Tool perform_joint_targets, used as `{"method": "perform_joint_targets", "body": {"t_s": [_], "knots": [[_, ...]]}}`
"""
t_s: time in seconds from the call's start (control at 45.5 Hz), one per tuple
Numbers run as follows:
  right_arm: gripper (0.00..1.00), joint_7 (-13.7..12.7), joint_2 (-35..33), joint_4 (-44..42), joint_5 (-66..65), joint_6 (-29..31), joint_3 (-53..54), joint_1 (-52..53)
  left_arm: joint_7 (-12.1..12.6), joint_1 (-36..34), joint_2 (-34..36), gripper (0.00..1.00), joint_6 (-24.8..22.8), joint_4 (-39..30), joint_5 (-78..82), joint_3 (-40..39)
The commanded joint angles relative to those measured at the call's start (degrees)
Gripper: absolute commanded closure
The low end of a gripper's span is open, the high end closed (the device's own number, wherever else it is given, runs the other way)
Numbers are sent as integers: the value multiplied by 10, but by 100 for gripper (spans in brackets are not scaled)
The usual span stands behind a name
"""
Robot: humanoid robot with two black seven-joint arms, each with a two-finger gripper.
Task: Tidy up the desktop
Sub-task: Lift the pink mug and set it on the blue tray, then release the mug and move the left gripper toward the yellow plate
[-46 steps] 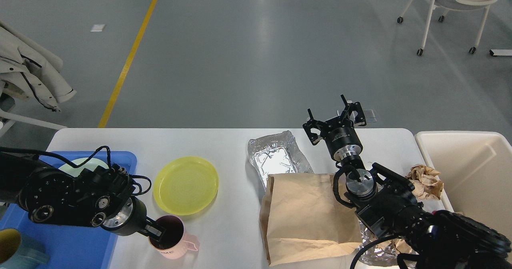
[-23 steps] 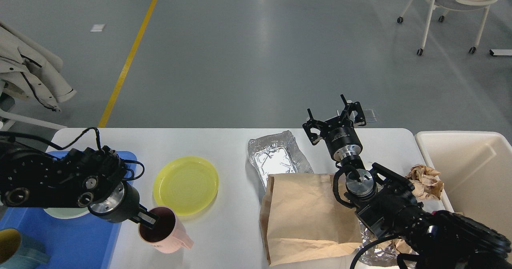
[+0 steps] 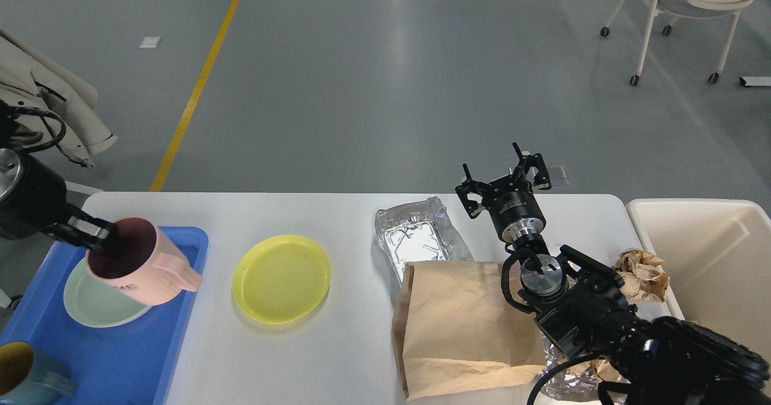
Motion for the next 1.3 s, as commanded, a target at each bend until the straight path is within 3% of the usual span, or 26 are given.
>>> {"method": "perform_joint_targets", "body": {"t_s": [0.0, 0.044, 0.11, 0.351, 0.549, 0.79, 1.054, 1.229, 1.273], "knots": [[0, 0, 0, 0, 0, 0, 0, 0, -16, 107, 30, 100, 39, 21, 83, -6], [0, 0, 0, 0, 0, 0, 1, 0, -33, 149, 23, 100, 80, 32, 100, -7], [0, 0, 0, 0, 0, 0, 0, 0, -39, 199, 2, 100, 130, 48, 111, -13], [0, 0, 0, 0, 0, 0, 0, 0, -45, 288, -61, 100, 232, 117, 115, -18], [0, 0, 0, 0, 0, 0, 0, 0, -46, 355, -106, 100, 286, 158, 115, -18], [0, 0, 0, 0, 0, 0, 1, 0, -47, 385, -114, 97, 294, 163, 115, -19], [0, 0, 0, 0, 0, 0, 1, 0, -80, 377, -105, 63, 286, 162, 110, -19], [0, 0, 0, 0, 0, 1, 0, 0, -111, 373, -94, 17, 266, 156, 108, -44], [0, 0, 0, 0, 0, 0, 0, 0, -117, 366, -82, 13, 243, 153, 109, -60]]}}
